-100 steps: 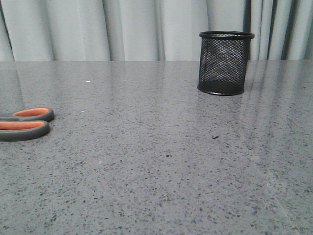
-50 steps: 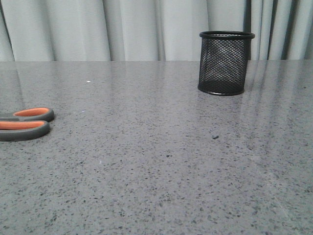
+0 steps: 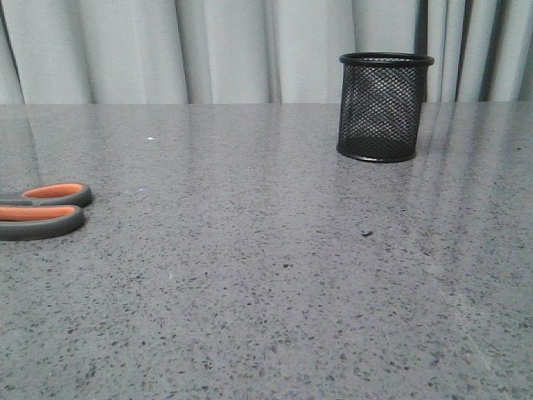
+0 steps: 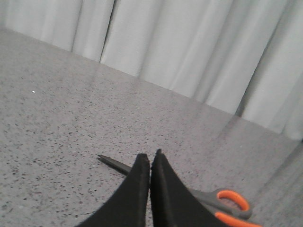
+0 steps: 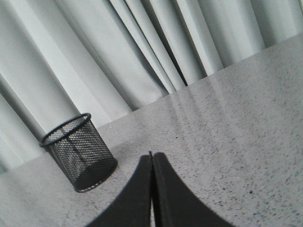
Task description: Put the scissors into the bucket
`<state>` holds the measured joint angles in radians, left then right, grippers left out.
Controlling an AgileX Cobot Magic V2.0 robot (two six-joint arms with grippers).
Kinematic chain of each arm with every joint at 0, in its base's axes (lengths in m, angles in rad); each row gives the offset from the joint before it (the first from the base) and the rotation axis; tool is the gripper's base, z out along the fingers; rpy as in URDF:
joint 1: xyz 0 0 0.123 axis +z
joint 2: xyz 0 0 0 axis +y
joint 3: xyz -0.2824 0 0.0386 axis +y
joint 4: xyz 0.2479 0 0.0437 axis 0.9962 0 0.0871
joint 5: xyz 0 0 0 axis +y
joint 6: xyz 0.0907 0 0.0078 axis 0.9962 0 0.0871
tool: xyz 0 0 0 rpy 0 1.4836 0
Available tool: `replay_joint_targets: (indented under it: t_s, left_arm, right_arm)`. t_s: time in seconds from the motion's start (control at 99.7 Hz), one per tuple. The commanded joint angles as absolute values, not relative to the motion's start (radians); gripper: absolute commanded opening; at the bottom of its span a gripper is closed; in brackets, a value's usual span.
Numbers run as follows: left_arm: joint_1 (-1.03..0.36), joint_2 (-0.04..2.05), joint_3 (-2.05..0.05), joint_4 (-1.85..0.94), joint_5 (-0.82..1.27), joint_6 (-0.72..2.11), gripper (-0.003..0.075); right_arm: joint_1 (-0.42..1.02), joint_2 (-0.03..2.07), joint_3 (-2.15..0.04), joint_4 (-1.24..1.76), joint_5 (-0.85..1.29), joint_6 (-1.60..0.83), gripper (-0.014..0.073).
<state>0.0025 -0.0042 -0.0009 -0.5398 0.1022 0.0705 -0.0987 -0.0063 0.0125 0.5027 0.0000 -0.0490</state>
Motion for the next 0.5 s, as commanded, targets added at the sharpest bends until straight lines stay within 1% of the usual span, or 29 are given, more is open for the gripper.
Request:
replay_joint_targets:
  t_s: [0.0, 0.07, 0.181, 0.341, 0.491]
  left_arm:
    - [-0.001, -0.030, 0.008, -0.679, 0.026, 0.061, -0.0021]
    - [-0.001, -0.030, -0.010, -0.731, 0.034, 0.061, -0.0021]
    - [-0.001, -0.028, -0.075, -0.715, 0.083, 0.068, -0.0021]
    - [-0.001, 0.023, -0.252, -0.567, 0.215, 0.125, -0.0021]
    - [-0.001, 0.175, -0.452, -0.374, 0.386, 0.135, -0.0021]
  right_arm:
    - [-0.106, -0.028, 0.025, 0.557, -0.059, -0.049, -0.0069]
    - [-0.106, -0.026, -0.001, 0.557, 0.000, -0.049, -0.0069]
    - [-0.106, -0.021, -0.062, 0.545, 0.096, -0.049, -0.0067]
    - [-0.106, 0.076, -0.193, 0.453, 0.248, -0.049, -0.0067]
    - [-0.070, 0.216, -0.340, 0.354, 0.307, -0.049, -0.0067]
